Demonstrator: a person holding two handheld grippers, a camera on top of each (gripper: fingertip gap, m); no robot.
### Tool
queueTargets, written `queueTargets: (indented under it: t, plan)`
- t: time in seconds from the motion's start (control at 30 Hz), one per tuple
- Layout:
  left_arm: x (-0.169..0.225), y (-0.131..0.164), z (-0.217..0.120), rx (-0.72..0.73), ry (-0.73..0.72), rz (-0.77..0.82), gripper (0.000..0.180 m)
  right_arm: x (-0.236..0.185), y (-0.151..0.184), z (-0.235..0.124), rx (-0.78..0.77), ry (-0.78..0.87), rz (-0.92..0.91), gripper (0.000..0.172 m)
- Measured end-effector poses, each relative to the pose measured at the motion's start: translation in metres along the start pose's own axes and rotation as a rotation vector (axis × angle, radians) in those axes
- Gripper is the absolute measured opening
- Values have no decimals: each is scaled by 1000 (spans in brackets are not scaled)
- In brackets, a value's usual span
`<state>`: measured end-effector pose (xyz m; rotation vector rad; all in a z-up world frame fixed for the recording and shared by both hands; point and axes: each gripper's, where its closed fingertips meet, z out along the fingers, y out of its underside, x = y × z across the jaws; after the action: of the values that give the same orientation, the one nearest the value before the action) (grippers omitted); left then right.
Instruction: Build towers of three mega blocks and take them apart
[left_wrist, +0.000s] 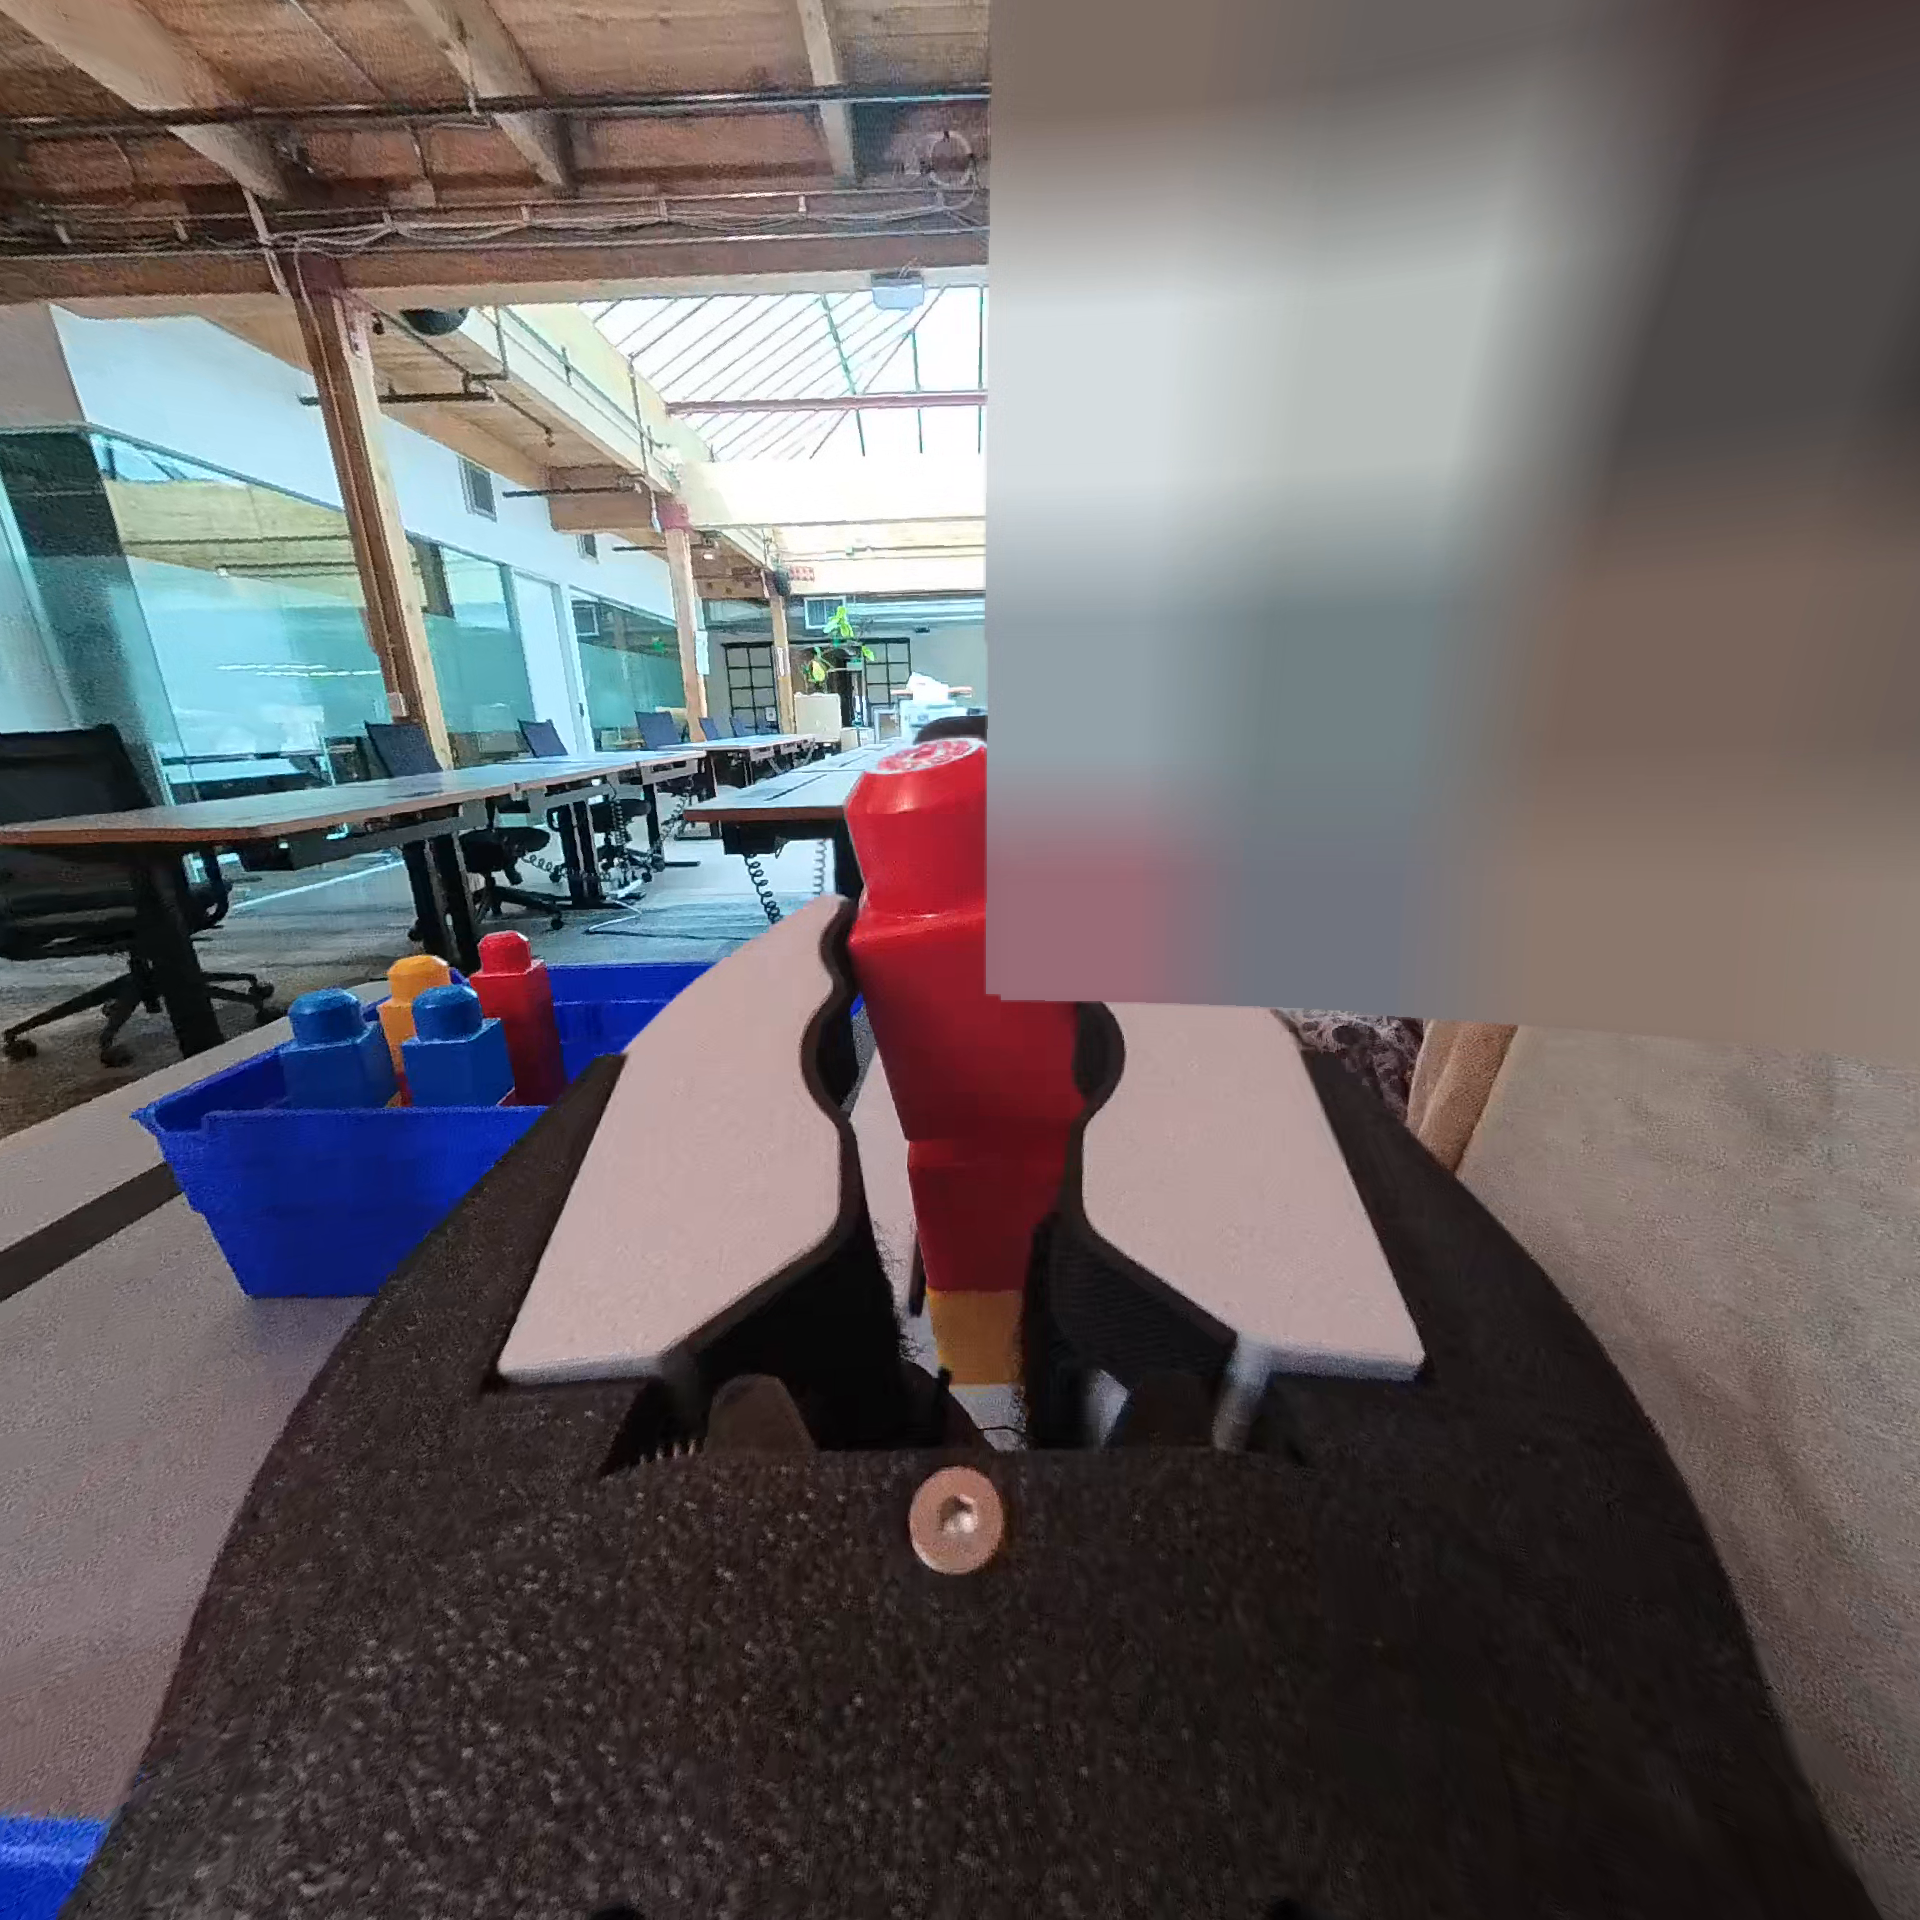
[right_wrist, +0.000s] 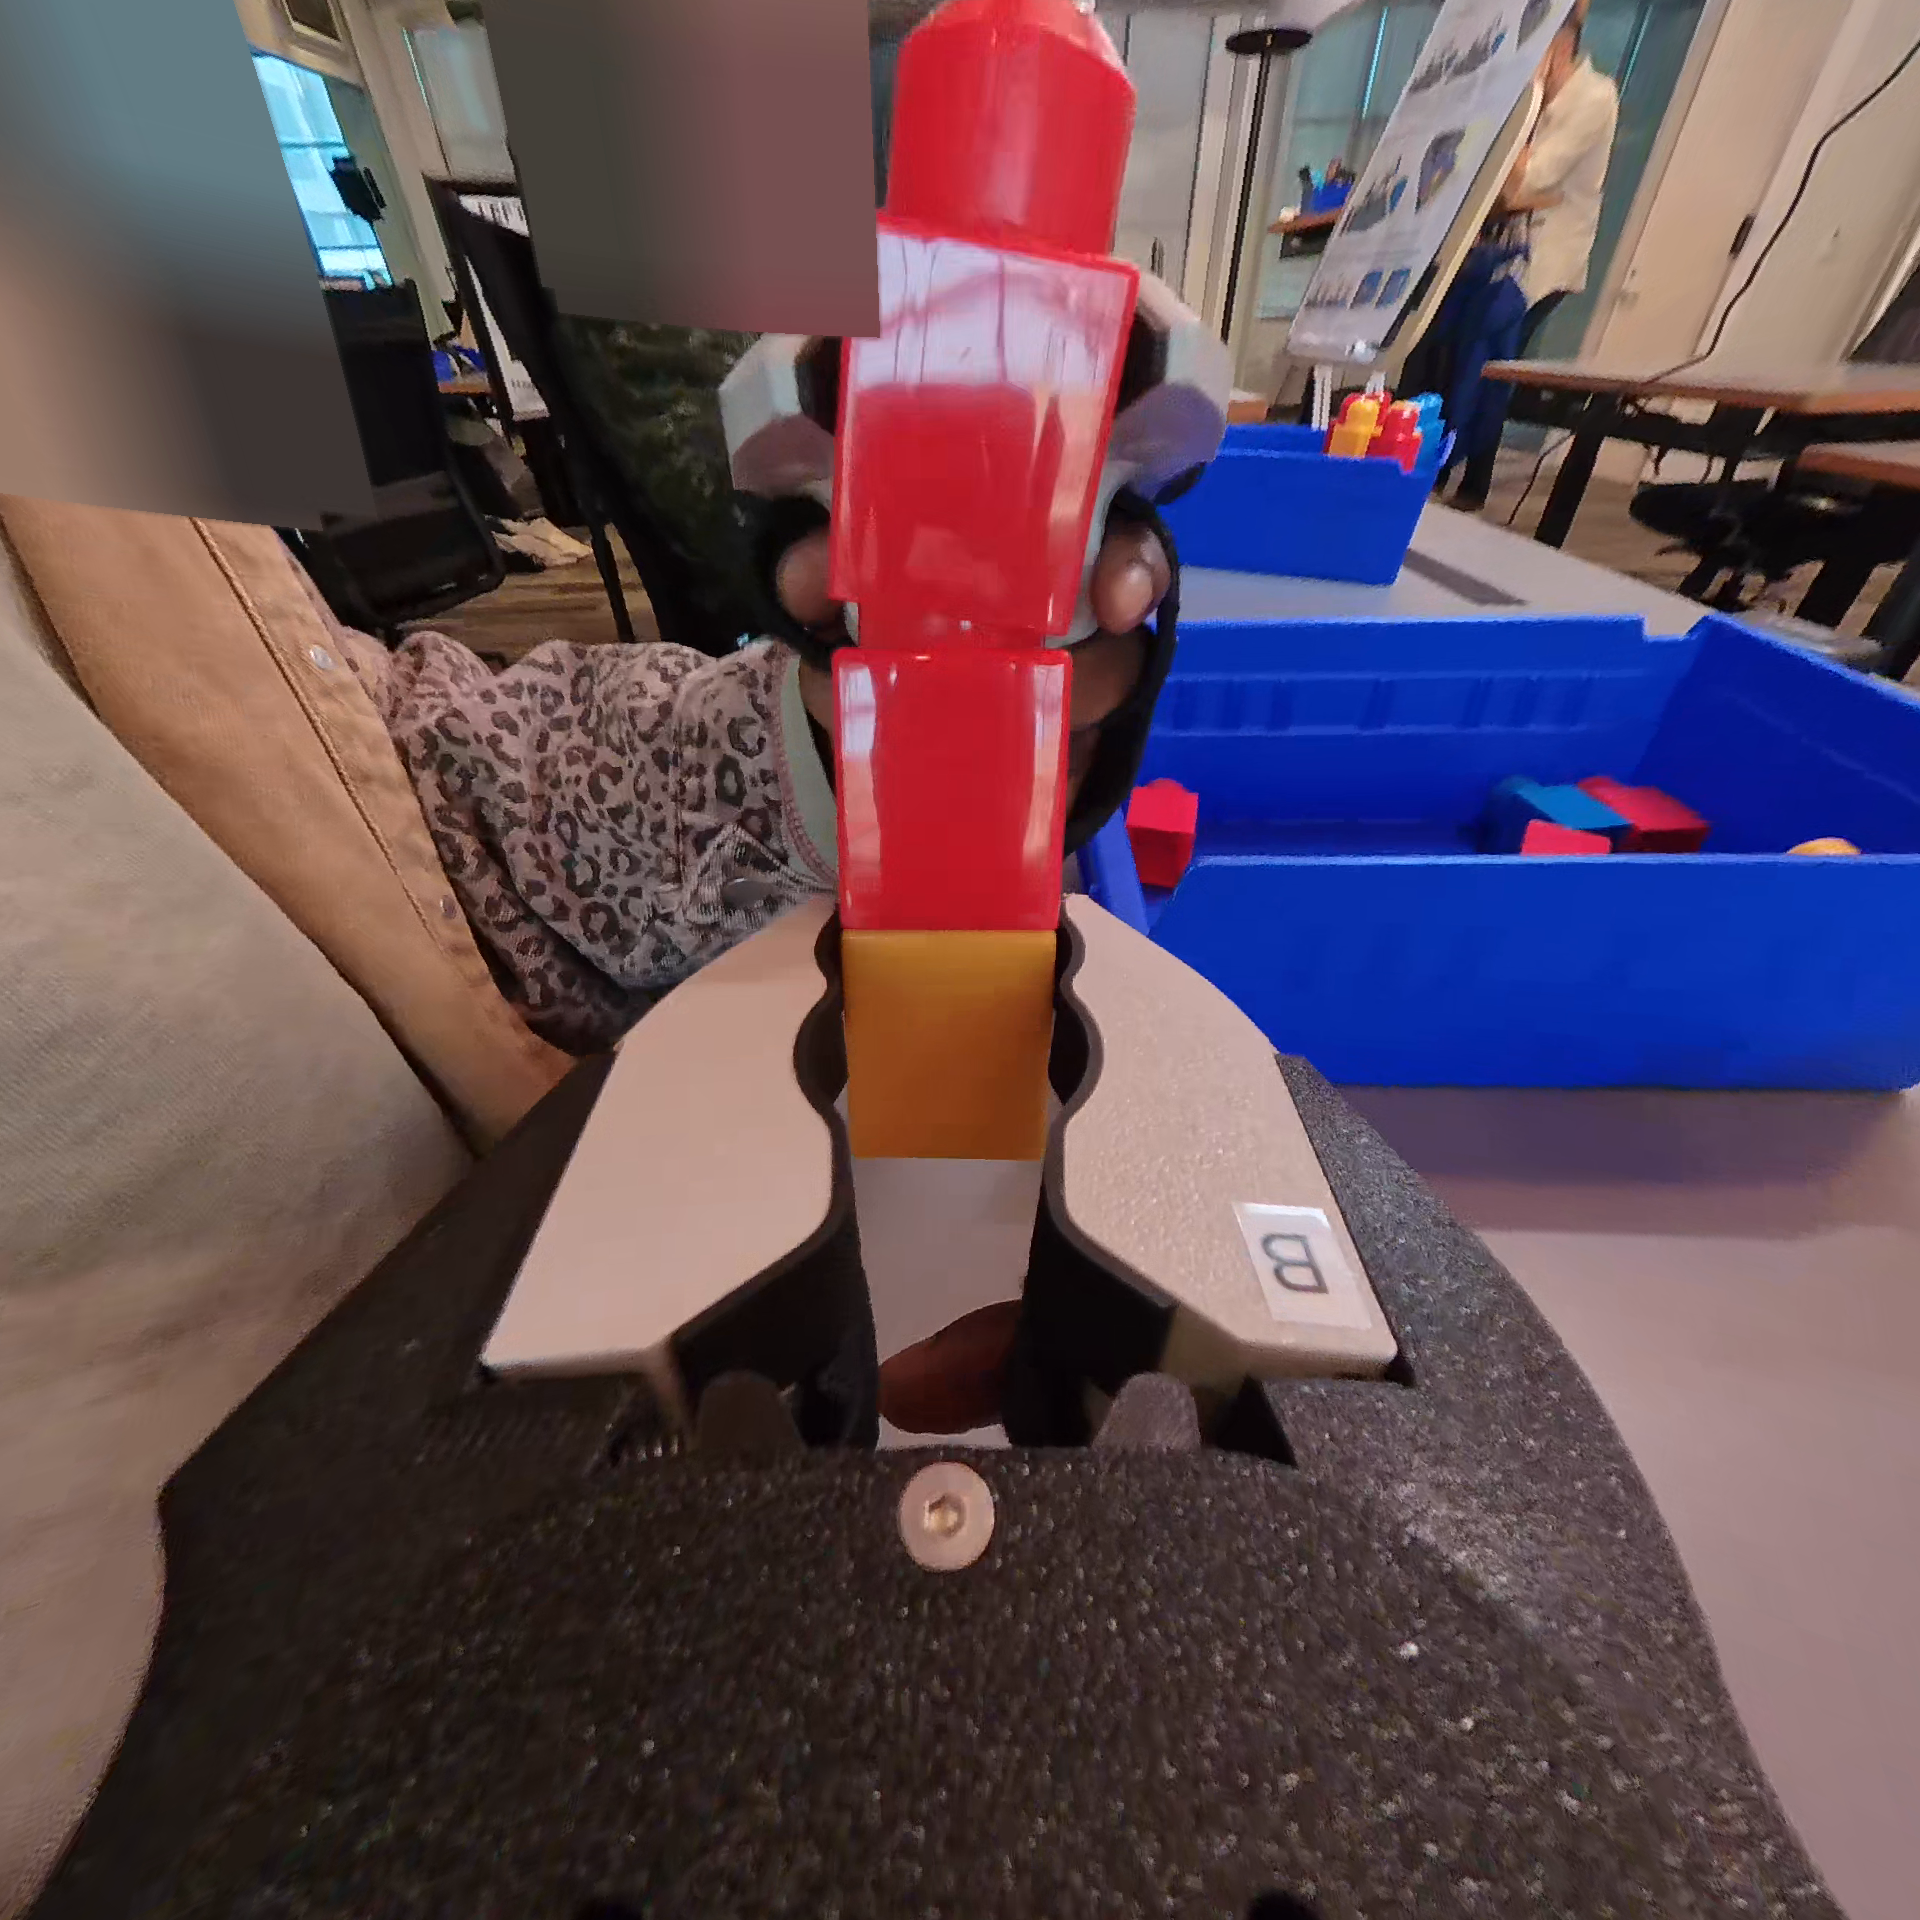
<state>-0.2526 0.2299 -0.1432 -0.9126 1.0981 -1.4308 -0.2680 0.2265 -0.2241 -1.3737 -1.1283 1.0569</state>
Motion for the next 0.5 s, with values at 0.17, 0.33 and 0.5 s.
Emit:
queueTargets:
  t: [0.17,0.33,0.5]
  plan:
    - [2,-15,-3,115,-10,10,38,-2,-18,-2,138,-12,14,36]
    - [1,-27,1,310,-46,-25,38,-2,-28,-1,249,2,39,36]
    - [1,-25,6,293,-46,-5,37,-2,-29,-3,279,-12,73,36]
